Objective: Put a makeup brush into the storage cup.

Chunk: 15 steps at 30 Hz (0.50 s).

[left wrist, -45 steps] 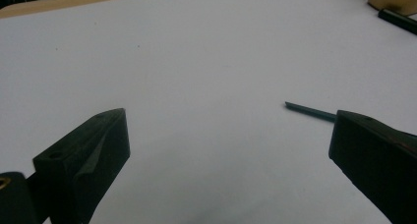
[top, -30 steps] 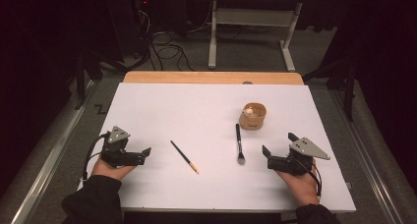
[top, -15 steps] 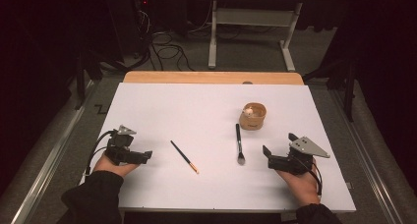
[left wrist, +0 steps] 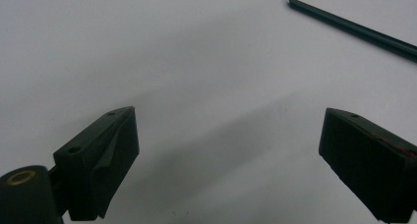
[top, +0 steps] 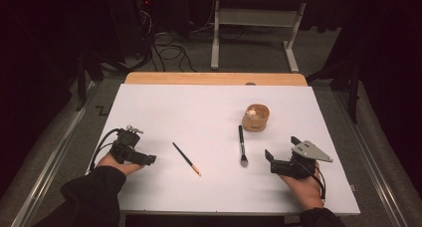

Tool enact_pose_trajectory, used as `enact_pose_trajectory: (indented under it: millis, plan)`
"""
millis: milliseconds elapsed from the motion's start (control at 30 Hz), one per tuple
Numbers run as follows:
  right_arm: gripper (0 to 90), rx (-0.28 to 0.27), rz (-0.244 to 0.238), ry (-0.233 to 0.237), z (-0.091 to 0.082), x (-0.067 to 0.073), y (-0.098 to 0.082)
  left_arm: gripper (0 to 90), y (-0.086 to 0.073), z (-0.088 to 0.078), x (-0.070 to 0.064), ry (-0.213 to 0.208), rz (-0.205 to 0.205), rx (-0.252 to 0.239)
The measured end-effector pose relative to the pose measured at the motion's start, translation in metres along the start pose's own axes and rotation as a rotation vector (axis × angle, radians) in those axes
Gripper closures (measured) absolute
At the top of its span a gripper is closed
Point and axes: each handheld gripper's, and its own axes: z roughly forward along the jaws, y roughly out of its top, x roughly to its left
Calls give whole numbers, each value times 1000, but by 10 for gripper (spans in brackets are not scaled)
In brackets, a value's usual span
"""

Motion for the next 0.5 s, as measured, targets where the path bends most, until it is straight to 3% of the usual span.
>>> enact_pose_trajectory:
  millis: [133,233,500]
  plan:
    - [4,-4,8,-1,-1,-1,0,87,5,-2,-4,28,33,66]
    - [4,-6,12,1,-2,-1,0,96,9,-3,-6,24,37,95]
    - [4,-6,-3,11,-2,3,0,120,17,-8,-4,-14,-11,144]
